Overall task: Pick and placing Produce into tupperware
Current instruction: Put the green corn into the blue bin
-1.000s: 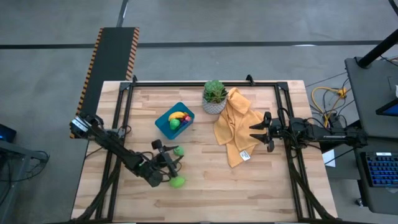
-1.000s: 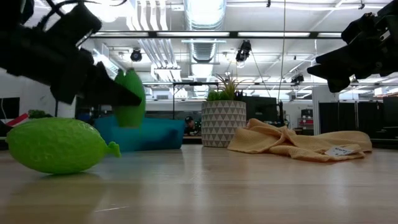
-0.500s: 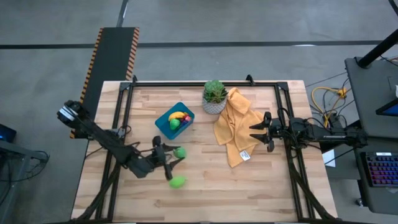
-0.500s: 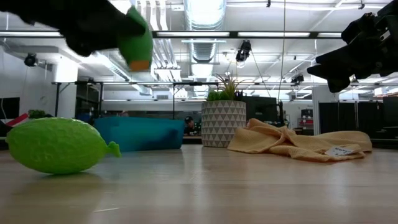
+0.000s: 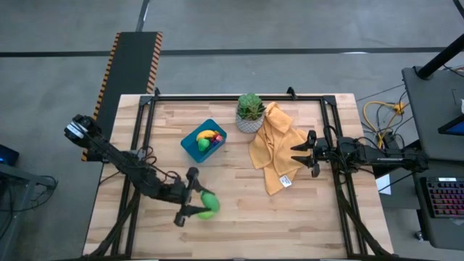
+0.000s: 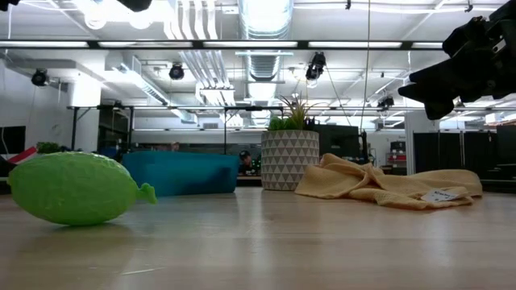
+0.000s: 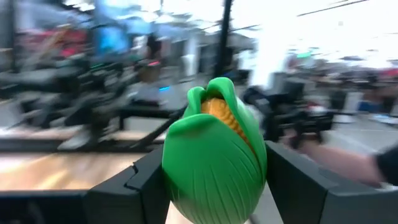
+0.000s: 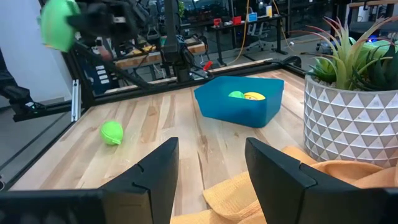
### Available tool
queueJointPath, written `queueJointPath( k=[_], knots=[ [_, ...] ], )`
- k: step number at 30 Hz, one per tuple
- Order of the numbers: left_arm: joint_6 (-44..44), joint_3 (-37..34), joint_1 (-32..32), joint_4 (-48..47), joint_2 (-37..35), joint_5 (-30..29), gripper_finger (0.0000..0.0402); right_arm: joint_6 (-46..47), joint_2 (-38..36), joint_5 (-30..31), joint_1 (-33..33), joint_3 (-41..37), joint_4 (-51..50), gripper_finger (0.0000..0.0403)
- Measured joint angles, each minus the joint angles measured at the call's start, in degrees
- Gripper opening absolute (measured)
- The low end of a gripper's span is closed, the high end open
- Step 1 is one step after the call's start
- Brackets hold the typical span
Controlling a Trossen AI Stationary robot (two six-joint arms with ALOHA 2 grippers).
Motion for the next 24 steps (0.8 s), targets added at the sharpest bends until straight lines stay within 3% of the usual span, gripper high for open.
queueJointPath(
  k=[5,8,17,24],
  knots=[
    [2.11,-0.02,-0.01,5.43,0.17,9.58,0.0209,0.0,0.0,0.0,0.0,0.0,0.0,0.0178],
    [2.77,-0.02,-0.02,6.09,0.17,10.74,0.0209,0.0,0.0,0.0,0.01,0.0,0.0,0.0178],
    [4.74,-0.02,0.0,5.79,0.18,10.34,0.0209,0.02,0.0,0.0,-0.01,0.0,0.0,0.0178],
    [7.68,-0.11,0.77,-0.17,-0.77,1.11,0.0209,0.36,0.0,-0.02,0.01,0.0,0.0,0.0178]
  ],
)
